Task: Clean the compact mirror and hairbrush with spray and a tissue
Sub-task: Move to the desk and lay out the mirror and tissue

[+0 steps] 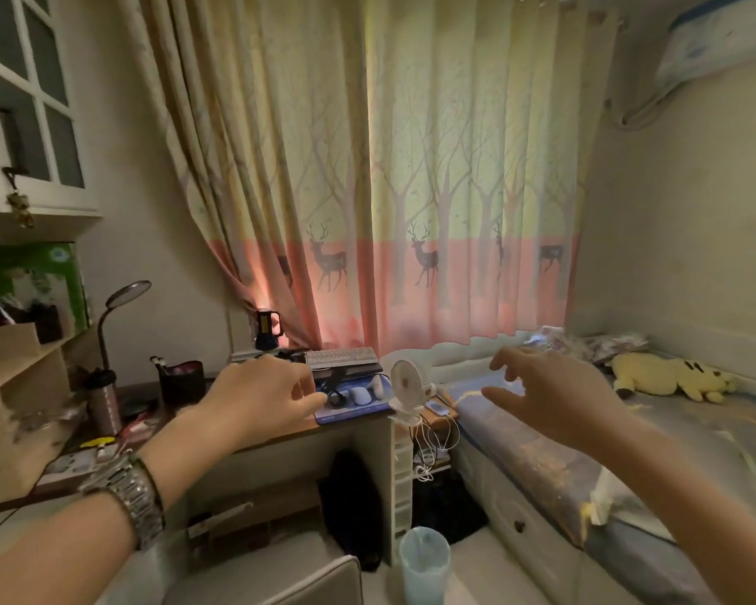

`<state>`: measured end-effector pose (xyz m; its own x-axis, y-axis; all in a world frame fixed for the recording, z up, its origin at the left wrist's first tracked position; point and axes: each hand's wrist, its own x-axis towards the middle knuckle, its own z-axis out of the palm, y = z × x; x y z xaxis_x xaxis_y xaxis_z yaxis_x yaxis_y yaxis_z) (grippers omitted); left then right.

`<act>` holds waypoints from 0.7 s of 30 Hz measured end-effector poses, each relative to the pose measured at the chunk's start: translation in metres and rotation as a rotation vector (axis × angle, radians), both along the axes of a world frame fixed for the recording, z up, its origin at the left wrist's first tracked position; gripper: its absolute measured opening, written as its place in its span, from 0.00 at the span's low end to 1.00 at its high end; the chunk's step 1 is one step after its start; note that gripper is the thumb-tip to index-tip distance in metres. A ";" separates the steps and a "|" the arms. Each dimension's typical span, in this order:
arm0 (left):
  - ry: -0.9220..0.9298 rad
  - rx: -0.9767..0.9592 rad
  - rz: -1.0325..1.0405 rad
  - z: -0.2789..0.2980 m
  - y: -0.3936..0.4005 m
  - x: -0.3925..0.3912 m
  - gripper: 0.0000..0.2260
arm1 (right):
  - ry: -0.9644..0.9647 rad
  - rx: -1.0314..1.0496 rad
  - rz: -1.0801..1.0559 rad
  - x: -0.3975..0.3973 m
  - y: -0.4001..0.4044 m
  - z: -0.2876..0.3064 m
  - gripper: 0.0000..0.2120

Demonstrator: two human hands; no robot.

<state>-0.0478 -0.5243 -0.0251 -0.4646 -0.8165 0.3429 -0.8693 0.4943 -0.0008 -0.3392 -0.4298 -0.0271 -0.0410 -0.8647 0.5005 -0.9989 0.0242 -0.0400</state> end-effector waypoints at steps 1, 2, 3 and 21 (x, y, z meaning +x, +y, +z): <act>0.008 -0.011 -0.003 0.000 -0.015 -0.012 0.15 | 0.004 -0.011 -0.007 -0.012 -0.013 0.000 0.18; 0.020 -0.020 -0.006 -0.001 -0.028 -0.023 0.14 | 0.006 -0.024 -0.012 -0.023 -0.026 -0.001 0.17; 0.030 -0.023 -0.009 -0.003 -0.040 -0.034 0.14 | 0.001 -0.028 -0.015 -0.032 -0.038 -0.003 0.17; 0.006 0.032 0.024 -0.039 -0.283 -0.147 0.14 | -0.105 0.014 0.039 -0.140 -0.289 -0.028 0.16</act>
